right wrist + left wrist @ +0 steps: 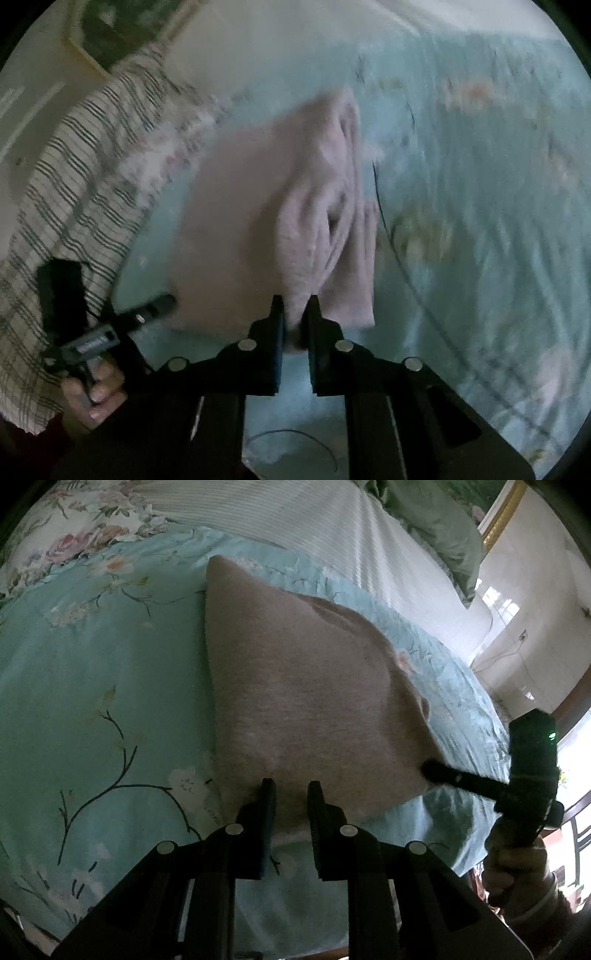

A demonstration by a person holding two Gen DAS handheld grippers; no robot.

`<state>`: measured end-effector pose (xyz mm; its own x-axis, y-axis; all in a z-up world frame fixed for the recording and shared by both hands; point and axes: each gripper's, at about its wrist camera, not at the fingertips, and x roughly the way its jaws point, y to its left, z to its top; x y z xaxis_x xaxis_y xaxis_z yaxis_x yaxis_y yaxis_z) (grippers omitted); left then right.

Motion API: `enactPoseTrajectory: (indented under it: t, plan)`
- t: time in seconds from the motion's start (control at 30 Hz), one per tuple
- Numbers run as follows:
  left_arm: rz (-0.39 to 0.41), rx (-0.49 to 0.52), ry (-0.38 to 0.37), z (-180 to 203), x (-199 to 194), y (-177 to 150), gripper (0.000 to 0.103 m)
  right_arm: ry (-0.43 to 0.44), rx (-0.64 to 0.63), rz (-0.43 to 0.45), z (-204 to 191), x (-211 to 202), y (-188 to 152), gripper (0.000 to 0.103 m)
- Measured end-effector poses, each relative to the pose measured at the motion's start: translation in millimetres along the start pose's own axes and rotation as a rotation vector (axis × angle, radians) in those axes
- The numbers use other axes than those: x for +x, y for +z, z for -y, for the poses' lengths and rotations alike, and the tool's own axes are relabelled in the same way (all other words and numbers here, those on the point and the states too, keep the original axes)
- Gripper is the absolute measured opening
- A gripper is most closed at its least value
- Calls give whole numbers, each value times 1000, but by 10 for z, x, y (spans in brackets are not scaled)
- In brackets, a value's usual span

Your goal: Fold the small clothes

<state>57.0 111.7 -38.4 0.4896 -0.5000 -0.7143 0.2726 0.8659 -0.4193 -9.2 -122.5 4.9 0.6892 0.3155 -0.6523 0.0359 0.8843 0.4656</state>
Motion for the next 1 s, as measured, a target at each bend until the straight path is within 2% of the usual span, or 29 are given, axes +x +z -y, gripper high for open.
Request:
enactPoseTrajectory:
  t: [0.07,0.13,0.17,0.27,0.37,0.47,0.57,0.67,0.7,0.77,1.0]
  plan:
    - [7,25,-3,56,-34,-7,24,-37,-10,-24,54,13,22,9]
    - [-3,49,11,93,-1,-24,25,-99,16,-94,202,146,-32,9]
    - [-13,52,26,93,43,-38,25,-101,55,-130,318,201,-90,10]
    - [-18,37,20,63,94,-71,25,-101,119,-92,411,58,-141,10]
    - [-20,40,12,44,97,-70,25,-71,93,19,285,-194,-47,10]
    - [-27,33,5,25,117,-50,25,-8,21,72,45,-242,112,10]
    - [-29,42,17,50,125,-42,25,4,-39,23,-94,39,200,10]
    - [-28,40,20,54,118,-54,25,-100,-28,-76,55,432,189,10]
    - [-28,36,17,49,118,-56,25,-139,-17,-113,178,589,123,6]
    - [-29,31,8,40,119,-60,25,-96,6,-60,295,581,38,2]
    - [-27,46,31,67,147,-85,25,-100,7,-52,323,497,-13,2]
